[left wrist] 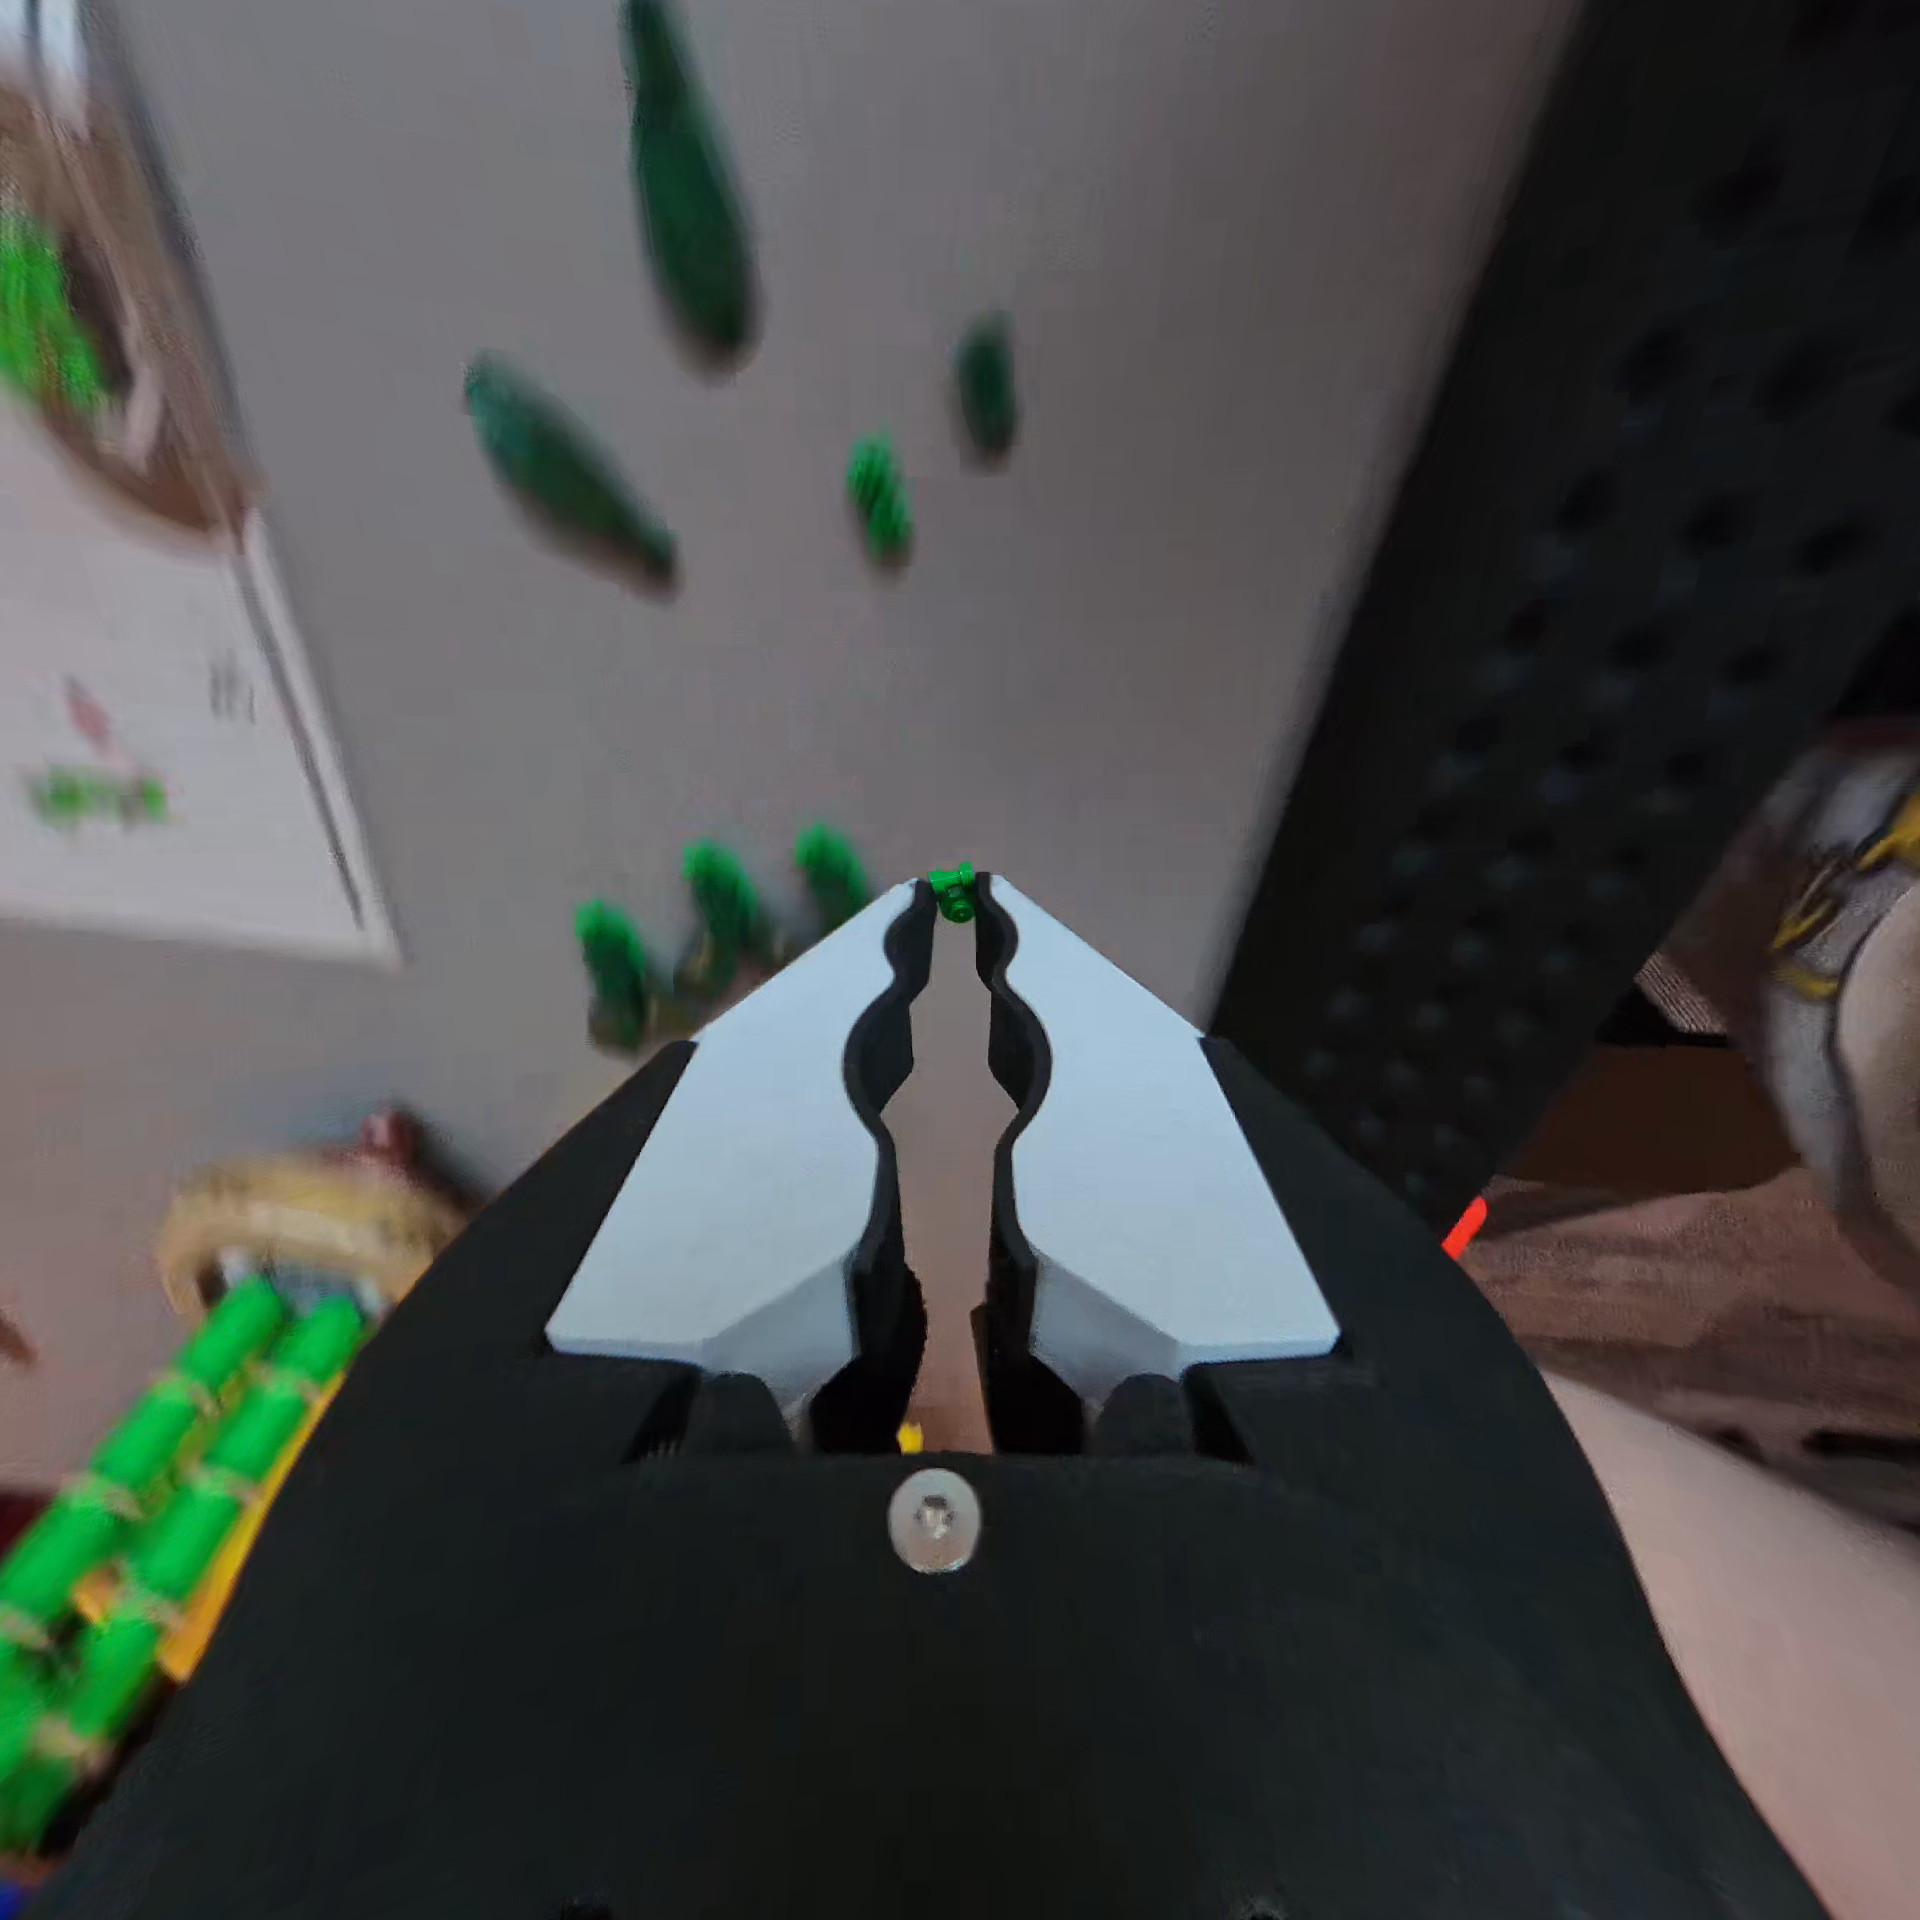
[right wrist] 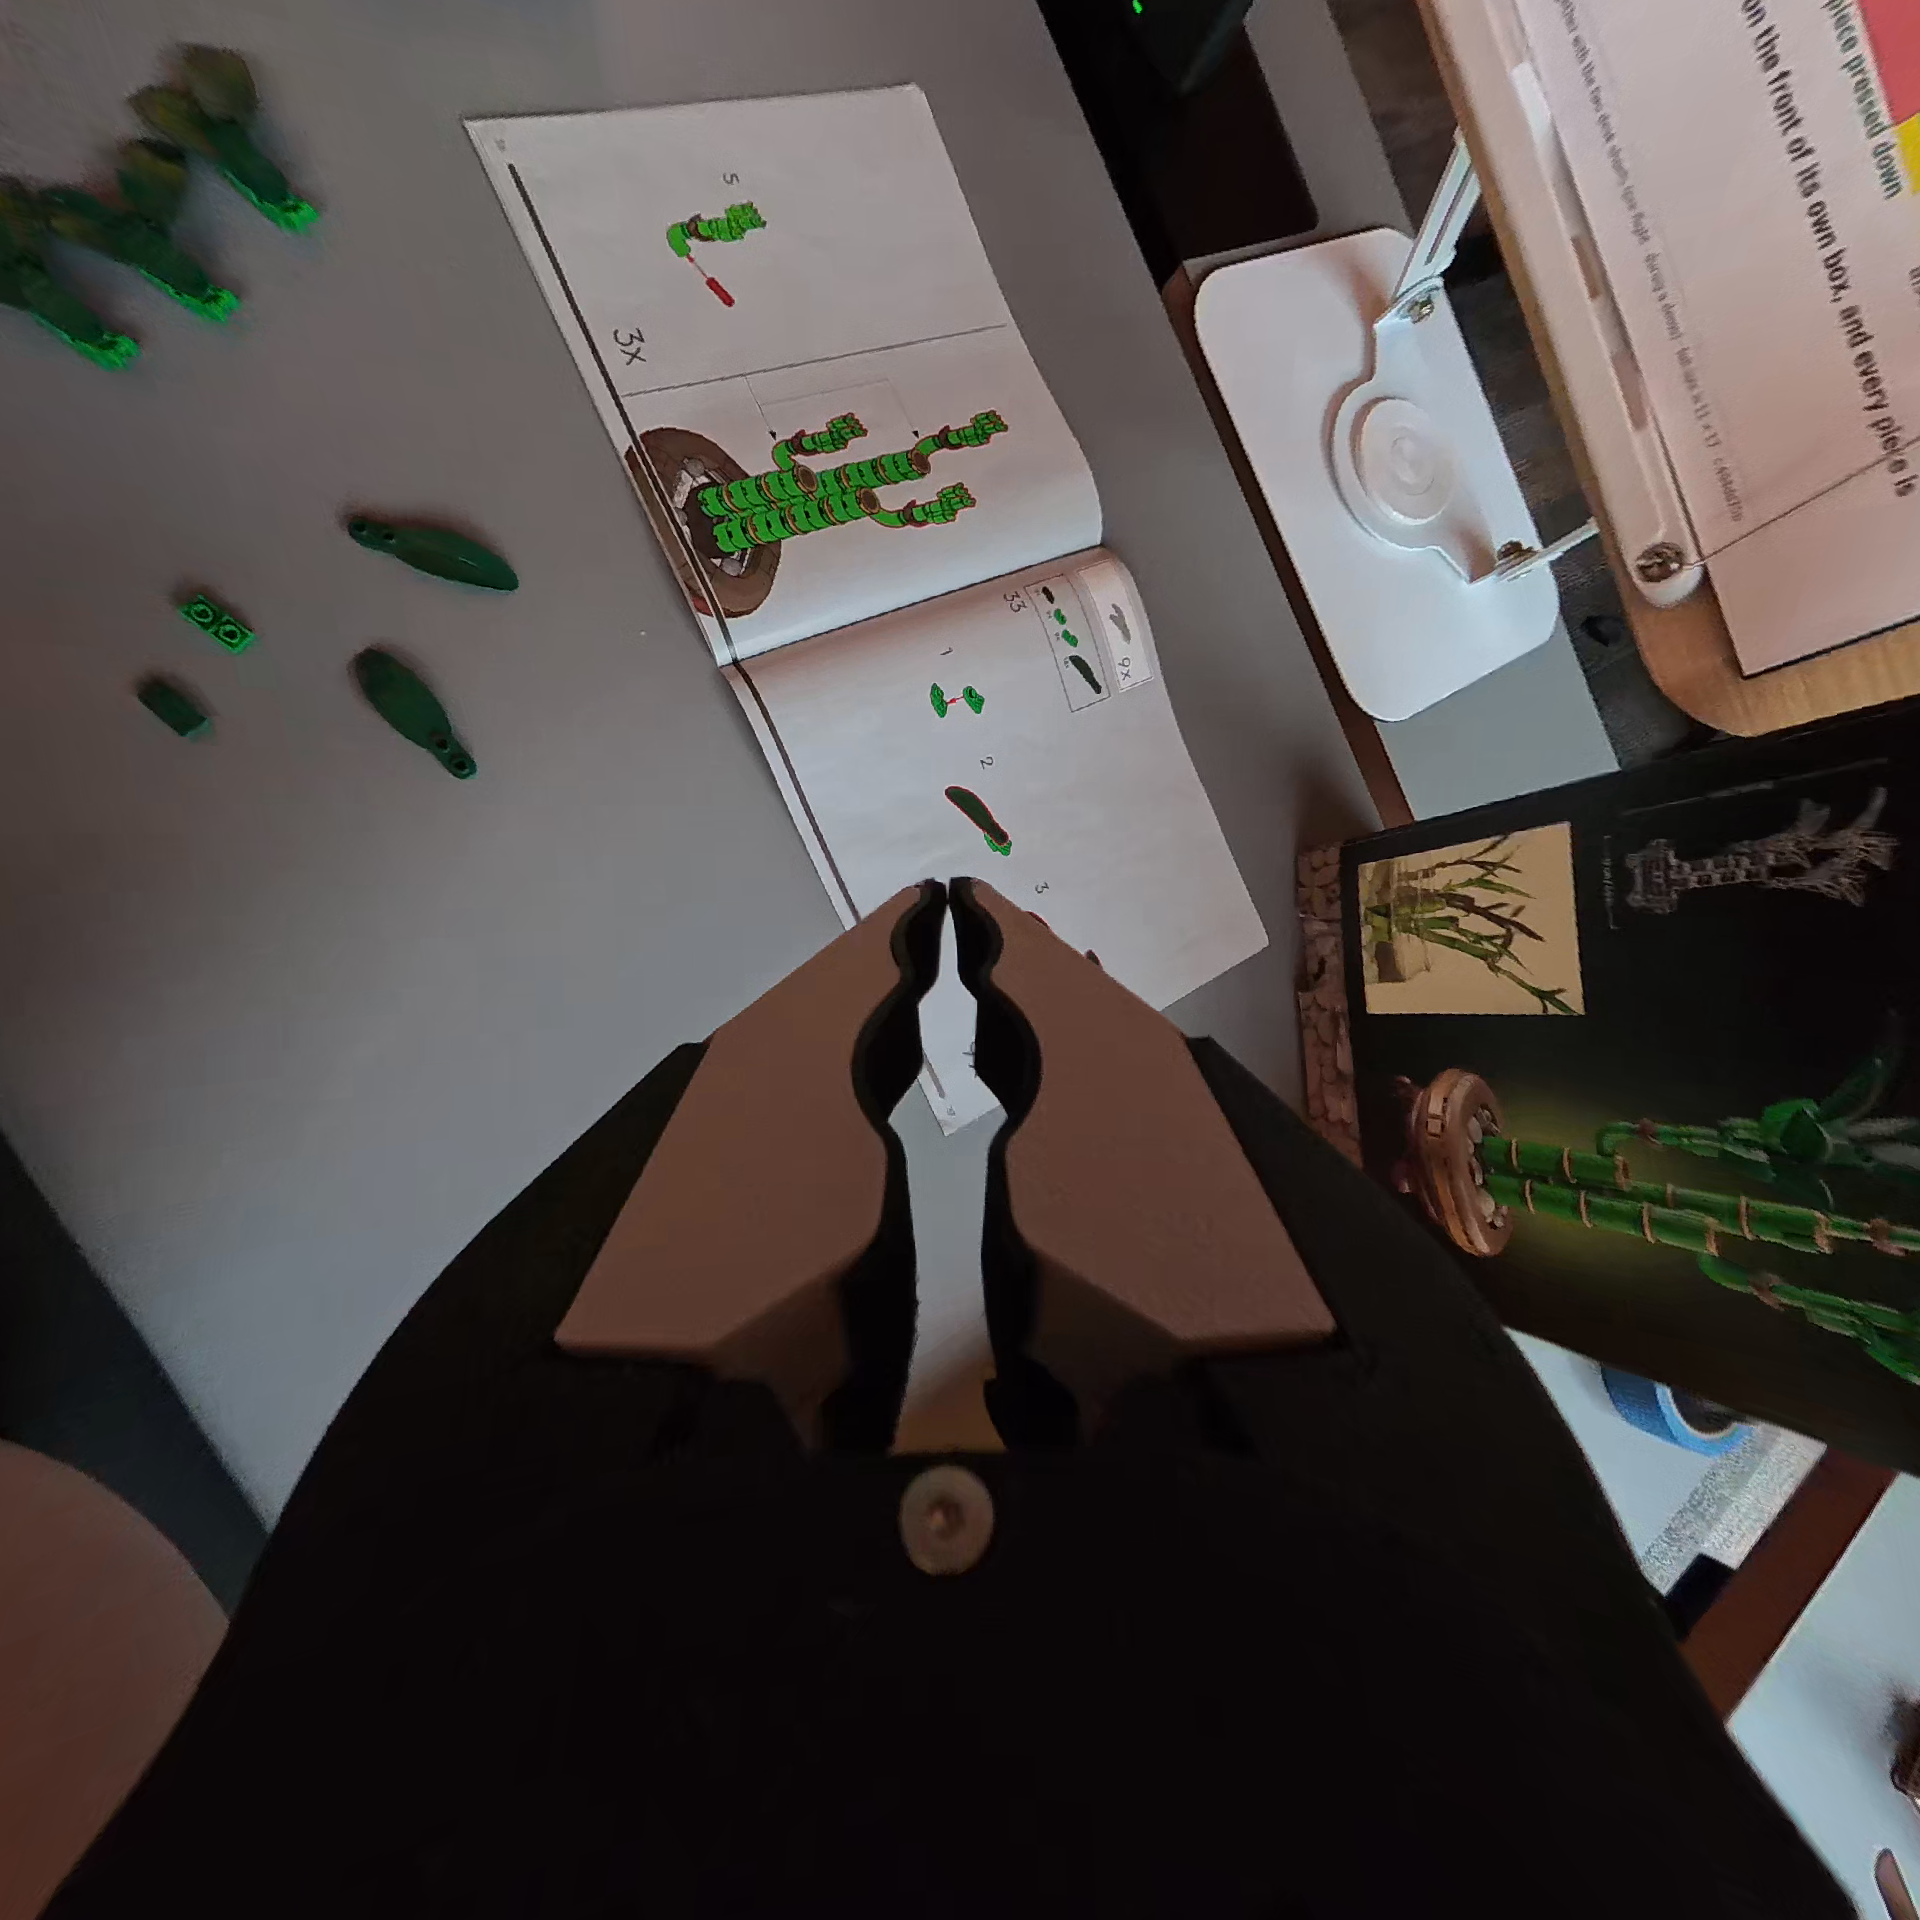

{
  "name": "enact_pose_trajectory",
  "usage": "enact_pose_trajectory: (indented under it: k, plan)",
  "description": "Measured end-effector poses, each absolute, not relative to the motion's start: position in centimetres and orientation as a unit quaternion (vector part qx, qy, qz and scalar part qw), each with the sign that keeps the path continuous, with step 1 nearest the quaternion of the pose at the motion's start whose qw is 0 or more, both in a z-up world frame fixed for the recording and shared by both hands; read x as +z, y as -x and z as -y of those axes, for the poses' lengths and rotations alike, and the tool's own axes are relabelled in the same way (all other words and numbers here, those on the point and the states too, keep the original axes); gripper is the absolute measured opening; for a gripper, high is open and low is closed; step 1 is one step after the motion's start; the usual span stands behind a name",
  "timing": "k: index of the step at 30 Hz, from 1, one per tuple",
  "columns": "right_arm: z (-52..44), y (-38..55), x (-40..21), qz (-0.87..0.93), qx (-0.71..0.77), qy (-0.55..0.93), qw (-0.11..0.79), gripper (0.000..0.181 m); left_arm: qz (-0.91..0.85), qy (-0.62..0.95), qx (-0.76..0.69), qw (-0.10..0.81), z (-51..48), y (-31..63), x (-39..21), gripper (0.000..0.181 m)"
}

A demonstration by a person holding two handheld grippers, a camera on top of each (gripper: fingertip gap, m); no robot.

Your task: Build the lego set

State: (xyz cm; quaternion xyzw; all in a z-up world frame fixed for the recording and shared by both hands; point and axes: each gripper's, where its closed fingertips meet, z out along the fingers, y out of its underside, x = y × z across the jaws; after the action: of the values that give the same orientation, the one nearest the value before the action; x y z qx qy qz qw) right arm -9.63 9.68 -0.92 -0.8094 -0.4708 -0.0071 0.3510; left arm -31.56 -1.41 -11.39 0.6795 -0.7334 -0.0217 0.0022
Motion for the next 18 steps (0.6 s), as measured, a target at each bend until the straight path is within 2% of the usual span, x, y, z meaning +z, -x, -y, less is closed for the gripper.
enact_pose_trajectory:
  k: [4, 6, 10, 18]
  plan:
    - [-8.1, 7.5, 1.0, 0.442, -0.015, 0.808, 0.389, 0.001, 0.746, -0.665, 0.008, 0.014, 1.9, 23.2, -13.9, 0.006]
    - [-7.2, 6.1, 2.0, 0.421, -0.013, 0.806, 0.415, 0.001, 0.711, -0.699, 0.042, 0.057, 2.8, 20.9, -15.1, 0.006]
    - [-5.9, 3.5, 3.4, 0.384, 0.0, 0.799, 0.463, 0.0, 0.665, -0.739, 0.037, 0.104, 3.2, 19.4, -16.8, 0.006]
    - [-5.7, 2.4, 4.6, 0.378, 0.033, 0.768, 0.516, 0.0, 0.639, -0.765, -0.011, 0.087, 2.4, 18.4, -16.7, 0.006]
